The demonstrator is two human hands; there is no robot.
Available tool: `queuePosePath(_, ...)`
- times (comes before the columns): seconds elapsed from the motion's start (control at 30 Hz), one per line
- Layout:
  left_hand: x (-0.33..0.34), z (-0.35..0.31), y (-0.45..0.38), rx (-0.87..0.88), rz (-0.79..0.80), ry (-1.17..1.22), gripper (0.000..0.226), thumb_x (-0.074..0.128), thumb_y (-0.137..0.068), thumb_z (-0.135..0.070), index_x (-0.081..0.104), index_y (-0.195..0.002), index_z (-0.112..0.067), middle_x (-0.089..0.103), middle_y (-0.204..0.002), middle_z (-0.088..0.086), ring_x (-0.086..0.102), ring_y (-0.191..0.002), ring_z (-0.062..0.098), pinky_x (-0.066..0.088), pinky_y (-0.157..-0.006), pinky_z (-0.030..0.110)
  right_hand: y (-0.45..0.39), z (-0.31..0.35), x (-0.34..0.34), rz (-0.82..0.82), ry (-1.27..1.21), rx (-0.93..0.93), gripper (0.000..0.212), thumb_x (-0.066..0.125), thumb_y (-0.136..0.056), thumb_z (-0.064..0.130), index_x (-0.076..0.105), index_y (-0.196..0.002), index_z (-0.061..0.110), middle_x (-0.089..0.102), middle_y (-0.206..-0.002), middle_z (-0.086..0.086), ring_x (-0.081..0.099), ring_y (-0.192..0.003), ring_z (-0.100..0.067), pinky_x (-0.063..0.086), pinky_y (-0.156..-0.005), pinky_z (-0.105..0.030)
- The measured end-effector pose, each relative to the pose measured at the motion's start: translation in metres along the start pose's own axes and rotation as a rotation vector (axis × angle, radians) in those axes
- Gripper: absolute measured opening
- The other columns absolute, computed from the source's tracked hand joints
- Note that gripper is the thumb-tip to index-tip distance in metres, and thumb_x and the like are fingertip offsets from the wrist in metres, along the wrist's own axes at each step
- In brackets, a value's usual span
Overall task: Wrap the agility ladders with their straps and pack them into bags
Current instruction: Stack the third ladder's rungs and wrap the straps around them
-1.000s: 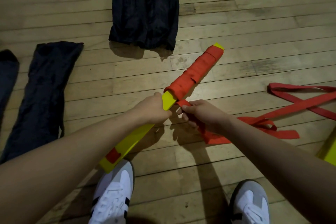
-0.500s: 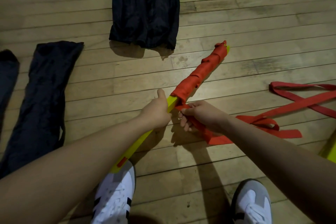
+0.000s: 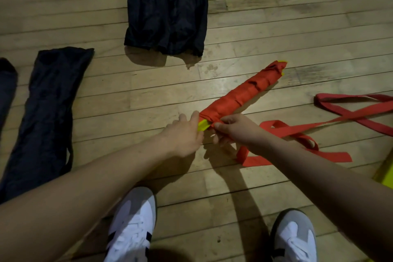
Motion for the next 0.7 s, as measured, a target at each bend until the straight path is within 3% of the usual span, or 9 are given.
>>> queuePosePath(0.1,-0.008,0.004,-0.001,0.098,-0.004,0.033,0.058,0.044,-0.095,-0.05,0.028,-0.14,-0.017,0.051,-0.122,0.012,0.056,-0.105,0.03,0.047,-0.084,0.038,0.005,-0.003,-0.002,0.001,-0.107,0.012,0.022,0.046,-0.101,0.01,0.059,-0.084,0.004,0.065,-0.069,-0.013,0.059,-0.058,-0.018,0.05,-0.054,-0.019)
queuePosePath(0.2,-0.019,0.009,-0.006,0.071,0.017,0.171,0.048,0.059,-0.087,-0.051,0.041,-0.117,-0.019,0.055,-0.099,0.002,0.054,-0.086,0.021,0.044,-0.071,0.032,0.007,-0.005,-0.002,-0.023,-0.122,-0.009,0.021,0.045,-0.101,0.01,0.057,-0.085,0.005,0.064,-0.07,-0.012,0.059,-0.054,-0.014,0.048,-0.05,-0.016)
queuePosePath(0.33,-0.018,0.006,-0.006,0.003,-0.103,0.247,0.041,0.064,-0.086,-0.042,0.042,-0.107,-0.015,0.053,-0.095,0.002,0.055,-0.086,0.023,0.044,-0.07,0.033,0.004,-0.008,0.002,-0.034,-0.072,-0.009,0.02,0.044,-0.101,0.01,0.059,-0.094,-0.001,0.064,-0.072,-0.012,0.061,-0.061,-0.018,0.052,-0.056,-0.019)
queuePosePath(0.4,-0.013,0.008,-0.004,-0.041,-0.178,0.298,0.042,0.063,-0.087,-0.04,0.043,-0.111,-0.011,0.054,-0.097,0.004,0.058,-0.092,0.027,0.047,-0.074,0.035,0.003,-0.011,0.002,-0.043,0.143,-0.012,0.02,0.047,-0.1,0.012,0.061,-0.098,-0.003,0.066,-0.076,-0.012,0.065,-0.07,-0.023,0.054,-0.062,-0.024)
queuePosePath(0.5,-0.011,0.019,-0.001,-0.126,-0.245,0.333,0.05,0.059,-0.09,-0.039,0.041,-0.124,-0.007,0.057,-0.111,0.013,0.058,-0.101,0.032,0.048,-0.081,0.038,0.001,-0.007,-0.008,-0.112,0.758,-0.062,0.023,0.049,-0.099,0.022,0.064,-0.099,0.005,0.068,-0.092,-0.011,0.064,-0.089,-0.026,0.047,-0.071,-0.031)
queuePosePath(0.53,-0.012,0.022,-0.001,-0.149,-0.252,0.312,0.052,0.057,-0.091,-0.04,0.04,-0.126,-0.006,0.056,-0.114,0.014,0.058,-0.102,0.033,0.047,-0.079,0.037,0.0,-0.004,-0.011,-0.14,0.86,-0.063,0.024,0.047,-0.1,0.024,0.064,-0.101,0.006,0.068,-0.095,-0.011,0.062,-0.091,-0.026,0.045,-0.072,-0.031)
queuePosePath(0.63,-0.013,0.026,0.0,-0.171,-0.211,0.303,0.051,0.051,-0.093,-0.041,0.038,-0.127,-0.005,0.051,-0.115,0.014,0.056,-0.102,0.033,0.044,-0.079,0.036,-0.003,0.003,-0.011,-0.112,0.756,-0.048,0.024,0.045,-0.101,0.02,0.064,-0.094,0.007,0.065,-0.083,-0.008,0.061,-0.075,-0.022,0.05,-0.07,-0.034)
queuePosePath(0.7,-0.013,0.026,-0.001,-0.152,-0.16,0.358,0.045,0.051,-0.094,-0.036,0.039,-0.125,-0.005,0.051,-0.115,0.015,0.055,-0.1,0.031,0.045,-0.081,0.037,-0.003,0.001,-0.006,-0.069,0.528,0.001,0.025,0.045,-0.101,0.018,0.063,-0.085,0.009,0.059,-0.066,-0.003,0.056,-0.057,-0.016,0.049,-0.057,-0.029)
Point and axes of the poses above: each hand's wrist, its own y-axis away from the middle knuckle, its own x-axis out of the palm, z = x × y, the point moved 4 cm from there along -y, towards the middle knuckle
